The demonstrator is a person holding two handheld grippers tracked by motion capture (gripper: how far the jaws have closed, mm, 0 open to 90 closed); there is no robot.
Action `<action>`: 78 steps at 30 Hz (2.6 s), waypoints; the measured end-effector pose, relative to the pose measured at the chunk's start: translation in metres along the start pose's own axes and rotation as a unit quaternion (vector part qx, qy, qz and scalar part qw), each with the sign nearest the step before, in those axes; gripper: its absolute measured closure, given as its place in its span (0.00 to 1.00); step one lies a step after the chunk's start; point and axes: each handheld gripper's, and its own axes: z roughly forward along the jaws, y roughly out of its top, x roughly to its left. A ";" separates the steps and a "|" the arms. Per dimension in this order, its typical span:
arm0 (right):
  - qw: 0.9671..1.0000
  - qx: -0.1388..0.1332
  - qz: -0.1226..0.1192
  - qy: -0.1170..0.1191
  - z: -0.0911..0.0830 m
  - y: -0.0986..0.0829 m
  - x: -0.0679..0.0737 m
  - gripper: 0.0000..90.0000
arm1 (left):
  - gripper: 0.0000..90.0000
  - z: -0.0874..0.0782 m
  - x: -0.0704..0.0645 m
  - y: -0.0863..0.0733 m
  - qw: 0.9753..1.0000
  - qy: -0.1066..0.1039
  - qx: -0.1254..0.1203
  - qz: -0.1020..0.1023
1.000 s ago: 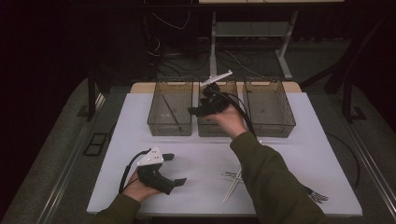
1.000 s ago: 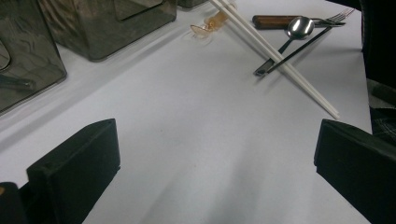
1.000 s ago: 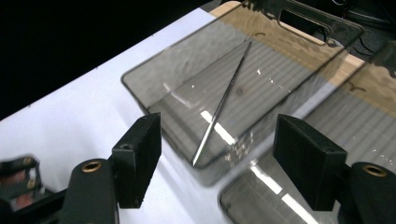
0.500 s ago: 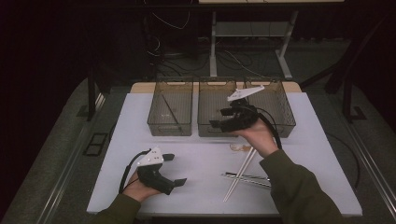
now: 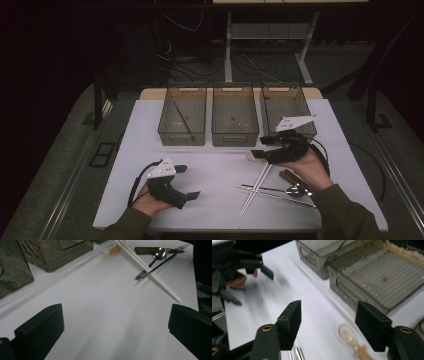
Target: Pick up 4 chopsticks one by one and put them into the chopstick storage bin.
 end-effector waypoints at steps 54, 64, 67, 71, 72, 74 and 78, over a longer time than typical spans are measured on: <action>0.987 0.135 -0.073 0.044 -0.031 -0.127 -0.003 0.87 | 0.00 0.000 0.000 -0.002 1.000 0.006 0.003 -0.006; 0.985 0.142 -0.085 0.049 -0.029 -0.127 0.001 0.88 | 0.00 0.000 0.000 -0.002 1.000 0.005 0.006 -0.005; 0.983 0.149 -0.090 0.050 -0.027 -0.127 0.002 0.88 | 0.00 0.000 0.000 -0.002 1.000 0.005 0.005 -0.005; 0.981 0.158 -0.100 0.049 -0.026 -0.128 0.003 0.89 | 0.00 0.000 0.000 -0.002 1.000 0.005 0.005 -0.005; 0.981 0.160 -0.101 0.048 -0.025 -0.128 0.003 0.89 | 0.00 0.000 0.000 -0.002 1.000 0.005 0.005 -0.005; 0.979 0.165 -0.107 0.045 -0.024 -0.129 0.003 0.89 | 0.00 0.000 0.000 -0.002 1.000 0.005 0.005 -0.005; 0.976 0.170 -0.128 0.039 -0.022 -0.129 0.003 0.89 | 0.00 0.000 0.000 -0.002 1.000 0.005 0.006 -0.005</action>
